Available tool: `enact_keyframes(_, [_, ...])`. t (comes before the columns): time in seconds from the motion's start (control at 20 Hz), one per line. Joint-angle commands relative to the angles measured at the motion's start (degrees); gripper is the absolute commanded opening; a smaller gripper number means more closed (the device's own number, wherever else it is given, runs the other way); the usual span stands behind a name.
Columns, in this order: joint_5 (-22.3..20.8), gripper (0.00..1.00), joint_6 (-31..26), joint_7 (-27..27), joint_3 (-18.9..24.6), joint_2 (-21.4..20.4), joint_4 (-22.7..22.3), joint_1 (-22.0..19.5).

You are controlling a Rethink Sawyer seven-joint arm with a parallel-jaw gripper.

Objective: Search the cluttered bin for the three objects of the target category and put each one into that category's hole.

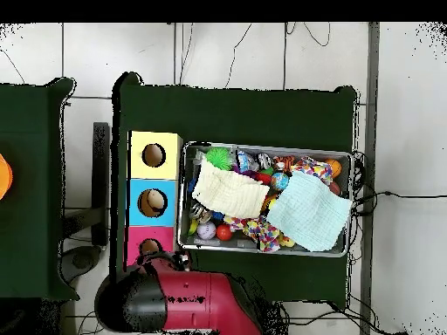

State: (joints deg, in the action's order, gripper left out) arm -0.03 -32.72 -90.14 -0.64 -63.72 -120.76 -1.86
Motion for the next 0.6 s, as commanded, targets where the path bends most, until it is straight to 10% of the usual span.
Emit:
enact_keyframes(0.05, [0.45, 1.00, -4.46, -7.29, 2.44, 6.63, 9.16, -2.84])
enact_keyframes(0.6, [-1.51, 1.00, -8.64, -3.45, 3.94, 16.06, 22.82, -5.40])
